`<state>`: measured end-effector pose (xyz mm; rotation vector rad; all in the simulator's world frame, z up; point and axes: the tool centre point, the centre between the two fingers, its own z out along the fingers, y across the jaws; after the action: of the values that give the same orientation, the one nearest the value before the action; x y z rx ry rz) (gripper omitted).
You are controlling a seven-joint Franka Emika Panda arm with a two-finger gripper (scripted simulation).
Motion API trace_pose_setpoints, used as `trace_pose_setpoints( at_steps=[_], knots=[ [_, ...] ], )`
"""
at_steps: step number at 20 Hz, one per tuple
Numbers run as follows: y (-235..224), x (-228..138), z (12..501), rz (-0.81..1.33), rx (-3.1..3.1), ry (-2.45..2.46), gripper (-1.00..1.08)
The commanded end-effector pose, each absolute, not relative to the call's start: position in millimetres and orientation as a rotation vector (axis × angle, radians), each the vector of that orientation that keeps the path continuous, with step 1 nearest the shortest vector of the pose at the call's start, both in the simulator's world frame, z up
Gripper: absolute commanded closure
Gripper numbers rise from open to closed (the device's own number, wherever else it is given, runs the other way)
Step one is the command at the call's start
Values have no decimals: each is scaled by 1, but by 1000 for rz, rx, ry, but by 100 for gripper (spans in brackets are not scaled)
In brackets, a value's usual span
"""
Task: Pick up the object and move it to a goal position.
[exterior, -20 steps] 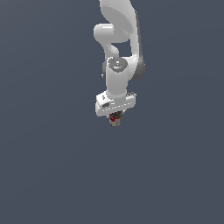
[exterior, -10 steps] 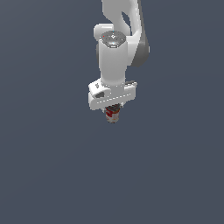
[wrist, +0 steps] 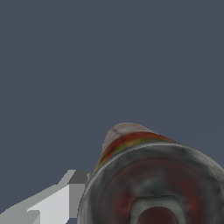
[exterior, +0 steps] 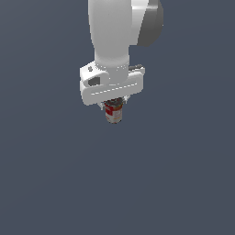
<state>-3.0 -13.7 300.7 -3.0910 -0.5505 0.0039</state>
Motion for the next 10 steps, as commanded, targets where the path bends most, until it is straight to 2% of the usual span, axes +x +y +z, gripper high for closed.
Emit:
trace_pose_setpoints(
  at_steps=[1, 10],
  knots=[
    [-18, 5, 324, -1, -3092, -551, 108],
    [-29, 30, 384, 0, -3092, -551, 108]
  ],
)
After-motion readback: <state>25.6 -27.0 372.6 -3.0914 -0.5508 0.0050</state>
